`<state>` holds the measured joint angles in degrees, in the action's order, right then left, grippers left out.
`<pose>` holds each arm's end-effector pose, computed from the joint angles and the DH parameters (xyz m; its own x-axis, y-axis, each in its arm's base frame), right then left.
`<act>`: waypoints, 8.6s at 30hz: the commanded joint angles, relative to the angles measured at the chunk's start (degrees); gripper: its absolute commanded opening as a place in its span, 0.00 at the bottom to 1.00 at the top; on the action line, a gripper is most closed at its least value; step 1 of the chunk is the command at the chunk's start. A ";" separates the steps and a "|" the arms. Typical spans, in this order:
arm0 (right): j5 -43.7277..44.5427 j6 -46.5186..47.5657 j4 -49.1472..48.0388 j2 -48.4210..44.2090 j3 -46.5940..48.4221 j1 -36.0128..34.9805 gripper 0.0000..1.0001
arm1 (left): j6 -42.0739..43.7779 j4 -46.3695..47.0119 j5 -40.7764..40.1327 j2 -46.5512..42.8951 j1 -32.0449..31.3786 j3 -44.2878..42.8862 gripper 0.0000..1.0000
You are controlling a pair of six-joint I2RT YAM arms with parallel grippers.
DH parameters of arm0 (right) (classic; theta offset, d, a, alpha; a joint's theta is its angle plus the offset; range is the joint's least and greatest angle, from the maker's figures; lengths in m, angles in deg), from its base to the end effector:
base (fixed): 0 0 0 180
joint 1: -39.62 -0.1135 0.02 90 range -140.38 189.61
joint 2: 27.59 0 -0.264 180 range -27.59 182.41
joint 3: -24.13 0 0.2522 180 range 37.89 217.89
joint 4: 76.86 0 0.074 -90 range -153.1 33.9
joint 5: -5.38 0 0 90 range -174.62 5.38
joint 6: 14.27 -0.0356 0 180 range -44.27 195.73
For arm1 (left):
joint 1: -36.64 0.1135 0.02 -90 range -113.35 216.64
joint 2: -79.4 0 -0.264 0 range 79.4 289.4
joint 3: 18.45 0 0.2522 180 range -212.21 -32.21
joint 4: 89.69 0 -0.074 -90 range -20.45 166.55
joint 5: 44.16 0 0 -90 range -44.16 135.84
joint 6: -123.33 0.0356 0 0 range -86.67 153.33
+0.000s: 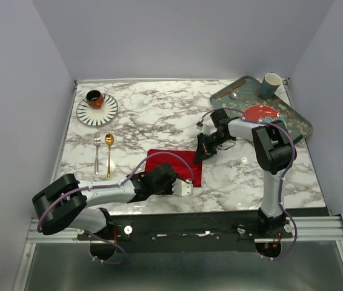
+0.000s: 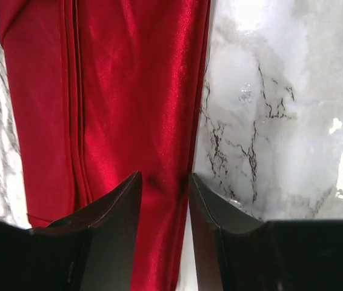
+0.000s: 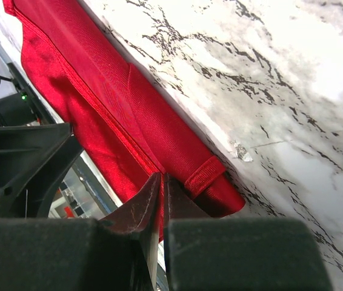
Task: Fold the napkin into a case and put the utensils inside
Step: Pick up the 2/3-rectangle-folded napkin from the center of the board, then fold the 2/3-rectangle-folded napkin at the center of the board, then smooth out the smaller rectangle-folded napkin at the center of the board.
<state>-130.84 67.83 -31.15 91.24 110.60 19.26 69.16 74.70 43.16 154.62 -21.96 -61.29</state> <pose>0.3480 0.1566 0.1133 -0.9609 -0.2552 -0.1077 -0.2510 0.6379 0.7281 0.1259 -0.2031 0.1523 0.1757 0.8345 -0.5223 0.9047 0.0723 0.4199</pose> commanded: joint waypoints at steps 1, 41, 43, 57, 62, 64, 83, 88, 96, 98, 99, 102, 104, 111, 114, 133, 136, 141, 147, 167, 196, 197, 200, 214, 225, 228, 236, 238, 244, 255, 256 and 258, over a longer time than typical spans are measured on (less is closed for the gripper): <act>12.47 4.82 0.05 2.64 -0.99 0.06 0.14 | 3.89 3.17 -3.04 2.12 -1.33 1.31 0.45; 11.76 7.46 1.98 1.94 -0.64 -0.56 0.15 | 2.40 -48.94 48.72 32.96 26.00 -47.73 0.00; 11.76 7.37 2.07 2.20 -0.55 -0.56 0.15 | 1.87 -49.22 49.34 34.28 27.40 -50.10 0.00; 11.67 7.46 2.68 2.82 0.07 -0.47 0.15 | -0.41 -49.83 53.30 44.22 32.68 -57.49 0.00; 11.76 7.37 2.95 3.08 0.15 -0.56 0.15 | -0.94 -49.83 53.65 45.27 33.12 -59.07 0.01; 11.59 7.37 3.04 3.08 0.24 -0.56 0.15 | -1.12 -49.83 53.48 45.71 33.38 -59.86 0.01; 11.50 7.37 3.30 3.78 0.59 -0.56 0.15 | 2.66 -49.74 54.36 43.35 34.09 -57.05 0.48; 11.50 7.37 3.39 3.87 0.68 -0.56 0.15 | 3.98 -49.57 53.21 42.55 34.09 -56.26 0.40; 11.76 7.46 3.48 3.78 0.68 -0.56 0.16 | 2.75 -49.92 55.06 42.73 34.26 -57.05 0.00; 11.68 7.37 3.56 3.87 0.77 -0.56 0.16 | 2.05 -49.92 55.94 42.99 34.61 -57.66 0.00; 11.76 7.46 3.56 3.87 0.86 -0.56 0.16 | 1.35 -49.92 56.11 43.17 34.79 -58.02 0.00; 11.68 7.37 3.65 3.87 0.77 -0.56 0.15 | -0.58 -49.83 56.55 44.92 36.02 -59.86 0.00; 11.76 7.46 3.74 3.96 0.86 -0.56 0.15 | -1.81 -49.83 57.86 46.32 36.81 -61.44 0.00; 11.24 7.46 3.91 4.13 1.12 -0.56 0.16 | -3.84 -49.57 58.40 49.14 37.78 -63.47 0.00; 11.06 7.37 4.00 3.35 1.47 -0.56 0.16 | -5.24 -49.13 57.96 50.99 37.78 -63.47 0.00; 9.66 9.57 10.24 -5.97 8.32 1.11 0.31 | -6.92 -50.10 52.60 51.69 37.16 -60.66 0.00; 8.25 10.97 11.90 -7.73 10.08 1.73 0.33 | -7.09 -50.10 52.69 50.99 36.64 -59.08 0.00; 5.53 13.52 12.88 -9.75 9.30 2.08 0.38 | -8.23 -50.10 53.56 49.06 36.20 -55.92 0.00; -0.62 17.57 9.72 -13.35 3.85 2.17 0.66 | -10.61 -49.57 54.18 48.09 36.11 -52.66 0.00; -0.55 19.59 3.65 -11.87 -2.40 -6.36 0.66 | -13.16 -49.39 53.92 50.46 36.02 -54.06 0.00; 9.92 16.69 2.42 -5.80 -1.52 -6.97 0.01 | -12.28 -40.17 56.47 31.57 41.30 -46.33 0.52; 9.74 16.52 2.33 -5.88 -1.52 -6.89 0.01 | -12.11 -39.99 56.03 31.48 41.21 -45.98 0.52; 8.34 16.34 1.63 -7.02 -1.95 -6.54 0.01 | -10.88 -39.55 54.71 32.09 40.86 -45.63 0.53; 4.56 13.97 0.22 -7.74 -1.78 -3.72 0.01 | -7.44 -40.69 54.10 35.52 38.13 -45.63 0.53; 6.75 12.82 0.31 -3.25 -0.29 -3.02 0.01 | -9.20 -38.32 51.99 38.24 36.11 -46.86 0.52; 7.10 12.74 0.49 -2.46 0.15 -2.76 0.01 | -9.73 -38.06 50.76 39.38 35.93 -46.95 0.50; 5.79 13.44 2.33 -1.49 1.21 -2.49 0.03 | -12.54 -37.44 47.94 40.88 35.85 -47.29 0.16; 5.09 13.53 2.68 -1.67 1.38 -2.40 0.11 | -13.95 -38.14 48.73 41.41 35.93 -47.21 0.04; 3.59 13.88 3.91 -1.76 1.74 -2.40 0.29 | -16.23 -38.85 54.43 40.45 36.37 -46.95 0.00; 2.71 15.55 5.32 -0.26 2.79 -2.05 0.41 | -20.71 -37.35 55.06 40.70 37.78 -48.96 0.00; 2.62 15.81 5.50 -0.17 2.79 -1.97 0.41 | -20.98 -37.27 55.23 41.23 38.13 -49.23 0.00; 2.71 16.07 5.85 -0.17 3.05 -1.96 0.43 | -22.64 -36.31 55.67 41.93 39.09 -49.58 0.00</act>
<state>-129.73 81.42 -26.87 88.79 112.70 16.87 50.02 36.60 96.63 194.99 15.19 -108.65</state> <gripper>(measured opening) 0.408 0.007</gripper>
